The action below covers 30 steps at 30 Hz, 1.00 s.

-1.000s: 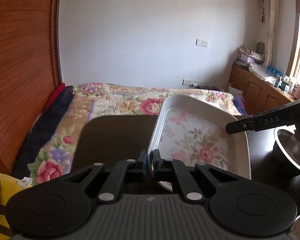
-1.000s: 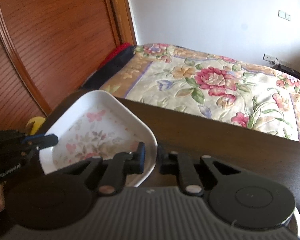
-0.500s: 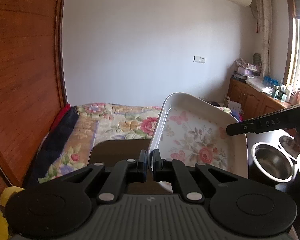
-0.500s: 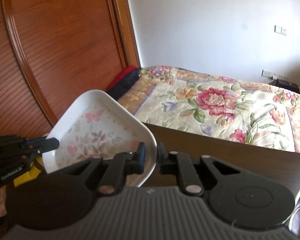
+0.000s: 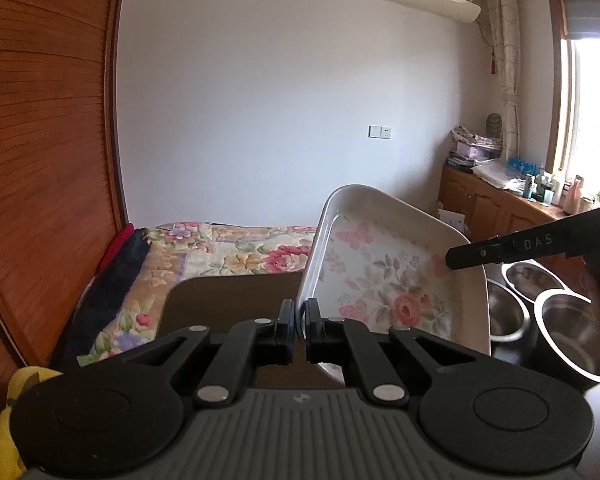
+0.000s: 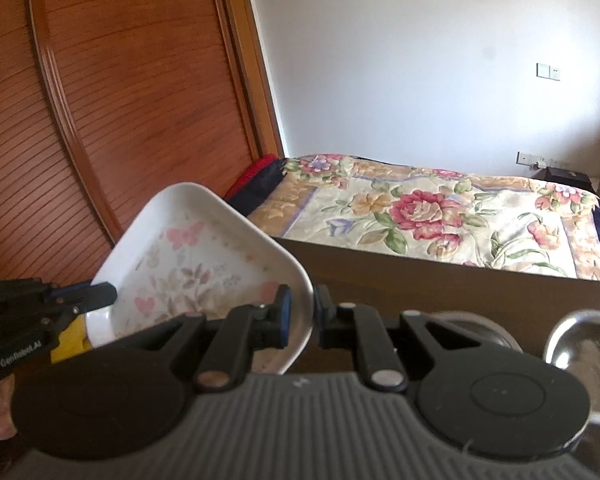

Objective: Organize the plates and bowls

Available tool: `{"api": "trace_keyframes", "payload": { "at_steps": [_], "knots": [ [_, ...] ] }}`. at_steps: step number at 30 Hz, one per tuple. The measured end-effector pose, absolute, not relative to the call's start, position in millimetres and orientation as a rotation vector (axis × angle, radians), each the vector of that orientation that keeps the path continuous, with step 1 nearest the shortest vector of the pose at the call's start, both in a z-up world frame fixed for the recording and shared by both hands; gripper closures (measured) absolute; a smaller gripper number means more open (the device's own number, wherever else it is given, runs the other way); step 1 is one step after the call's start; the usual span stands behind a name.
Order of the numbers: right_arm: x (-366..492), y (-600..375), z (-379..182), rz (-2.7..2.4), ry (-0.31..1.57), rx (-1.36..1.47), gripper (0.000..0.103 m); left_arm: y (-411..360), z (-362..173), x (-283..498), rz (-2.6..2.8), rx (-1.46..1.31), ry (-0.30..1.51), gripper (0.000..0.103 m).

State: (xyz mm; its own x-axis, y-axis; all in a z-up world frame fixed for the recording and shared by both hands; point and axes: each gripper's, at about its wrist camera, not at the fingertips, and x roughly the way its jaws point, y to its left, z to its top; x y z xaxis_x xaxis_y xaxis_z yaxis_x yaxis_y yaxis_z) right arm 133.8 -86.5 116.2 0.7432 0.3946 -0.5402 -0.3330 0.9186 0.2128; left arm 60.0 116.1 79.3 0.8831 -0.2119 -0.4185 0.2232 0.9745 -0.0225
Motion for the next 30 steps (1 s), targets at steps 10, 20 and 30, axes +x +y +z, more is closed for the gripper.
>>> {"api": "trace_keyframes", "payload": {
  "at_steps": [10, 20, 30],
  "knots": [
    [97, -103, 113, 0.392, 0.601, 0.115, 0.089, 100, 75, 15, -0.255, 0.004, 0.428, 0.075],
    [62, -108, 106, 0.414, 0.59, 0.129, 0.09, 96, 63, -27, -0.258, -0.05, 0.419, 0.075],
    [42, -110, 96, 0.434, 0.597, 0.119, 0.09, 96, 51, -43, -0.265, -0.069, 0.426, 0.075]
  ]
}}
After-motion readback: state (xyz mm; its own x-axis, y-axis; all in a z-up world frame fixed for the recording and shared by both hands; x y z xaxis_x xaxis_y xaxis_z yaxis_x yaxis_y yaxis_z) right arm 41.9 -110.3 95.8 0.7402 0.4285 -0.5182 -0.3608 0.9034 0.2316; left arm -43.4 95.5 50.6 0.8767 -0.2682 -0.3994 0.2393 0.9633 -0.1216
